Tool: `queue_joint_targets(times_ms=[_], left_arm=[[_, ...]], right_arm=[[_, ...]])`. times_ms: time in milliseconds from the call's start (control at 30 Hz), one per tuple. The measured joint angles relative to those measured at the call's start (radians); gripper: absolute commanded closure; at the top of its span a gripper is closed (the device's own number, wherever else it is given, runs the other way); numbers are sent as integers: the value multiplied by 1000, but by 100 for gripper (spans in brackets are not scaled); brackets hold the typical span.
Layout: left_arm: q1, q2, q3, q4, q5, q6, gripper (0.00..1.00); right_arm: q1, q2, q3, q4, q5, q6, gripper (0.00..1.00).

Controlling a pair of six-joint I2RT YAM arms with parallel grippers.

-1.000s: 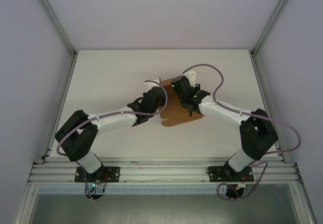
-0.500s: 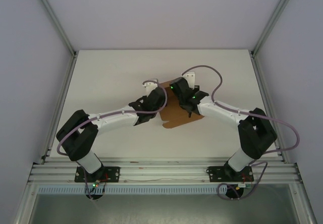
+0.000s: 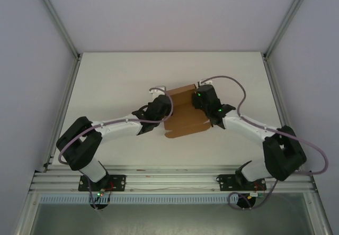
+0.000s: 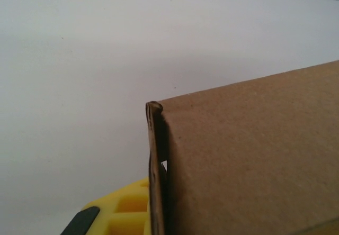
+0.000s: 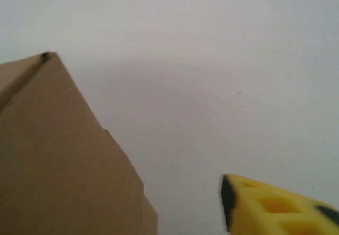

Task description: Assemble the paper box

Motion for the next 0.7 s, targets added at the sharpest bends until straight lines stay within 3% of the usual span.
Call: queue_joint_targets(times_ms=[67,300,500,700], left_arm=[[1,-1,1,-1,0,6,100],[2,-3,1,-2,8,32,100],[35,-25,12,-30,53,195,100],[214,-54,169,-226,301,507,100]], right_arm=[[-10,-48,-27,3,-73,-24,23],[-11,-197,-86,14,-219,-49,0],[-13,-352,-106,-18,-138,36,0],[-39,-549,-106,-140,16,205,0]])
